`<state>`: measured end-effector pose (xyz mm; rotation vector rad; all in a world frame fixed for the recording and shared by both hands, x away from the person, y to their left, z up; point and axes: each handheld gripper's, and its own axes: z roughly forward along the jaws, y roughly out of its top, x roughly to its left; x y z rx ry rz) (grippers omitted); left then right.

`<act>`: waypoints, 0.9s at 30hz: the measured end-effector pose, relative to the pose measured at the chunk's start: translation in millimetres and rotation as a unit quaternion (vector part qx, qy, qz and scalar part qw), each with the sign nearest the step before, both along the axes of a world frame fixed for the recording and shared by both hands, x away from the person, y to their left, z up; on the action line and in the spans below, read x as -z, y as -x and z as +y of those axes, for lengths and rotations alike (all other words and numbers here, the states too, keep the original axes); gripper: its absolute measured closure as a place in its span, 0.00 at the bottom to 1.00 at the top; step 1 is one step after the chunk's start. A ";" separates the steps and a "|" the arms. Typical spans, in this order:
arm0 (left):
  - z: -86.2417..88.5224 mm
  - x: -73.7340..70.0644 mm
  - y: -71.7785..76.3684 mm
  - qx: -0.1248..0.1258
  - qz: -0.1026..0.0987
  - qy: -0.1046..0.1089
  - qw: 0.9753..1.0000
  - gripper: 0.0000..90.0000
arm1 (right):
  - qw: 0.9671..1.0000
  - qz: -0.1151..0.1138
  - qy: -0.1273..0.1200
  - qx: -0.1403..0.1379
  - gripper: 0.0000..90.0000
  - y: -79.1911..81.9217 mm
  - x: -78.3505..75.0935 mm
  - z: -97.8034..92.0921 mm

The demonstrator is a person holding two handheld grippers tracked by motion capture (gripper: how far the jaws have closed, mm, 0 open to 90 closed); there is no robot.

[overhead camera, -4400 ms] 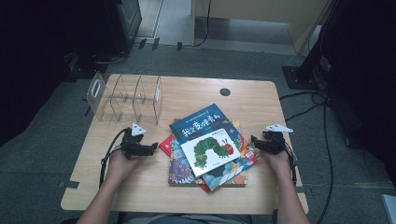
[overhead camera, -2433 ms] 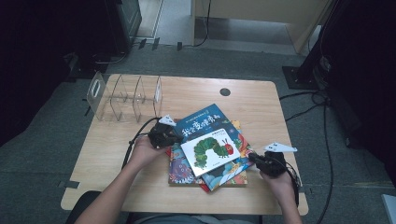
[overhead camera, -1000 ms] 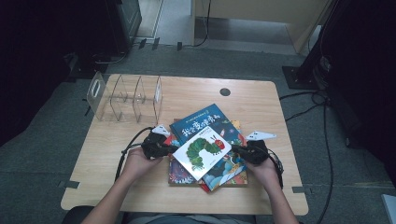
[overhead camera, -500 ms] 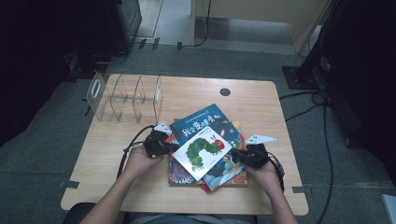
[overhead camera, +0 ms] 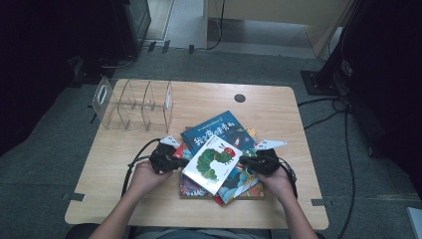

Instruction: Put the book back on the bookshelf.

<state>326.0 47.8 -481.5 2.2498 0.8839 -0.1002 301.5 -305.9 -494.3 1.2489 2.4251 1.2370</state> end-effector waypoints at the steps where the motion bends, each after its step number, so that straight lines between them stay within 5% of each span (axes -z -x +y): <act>1: -0.3 -0.4 1.9 0.000 0.001 0.000 1.000 1.00 | 1.000 0.001 0.000 -0.001 1.00 -2.1 -0.1 0.4; 9: -3.4 -4.2 14.0 -0.006 0.006 -0.006 1.000 0.92 | 1.000 0.005 -0.002 0.001 1.00 -12.1 -0.3 4.1; 12: 0.6 -9.5 10.8 -0.017 0.024 -0.001 1.000 0.88 | 1.000 -0.001 -0.002 -0.005 1.00 -15.1 0.3 8.0; 17: 0.6 -14.5 5.3 -0.034 0.036 0.023 0.999 0.70 | 1.000 -0.001 -0.002 -0.005 1.00 -15.3 0.5 8.7; 20: -3.4 -11.7 2.5 -0.038 0.039 0.020 0.998 0.59 | 1.000 -0.004 0.003 -0.006 1.00 -13.4 -0.2 9.6; 27: -14.9 -6.0 -4.0 -0.044 0.073 0.024 0.996 0.49 | 1.000 -0.010 0.008 -0.019 0.99 -3.8 -0.4 12.2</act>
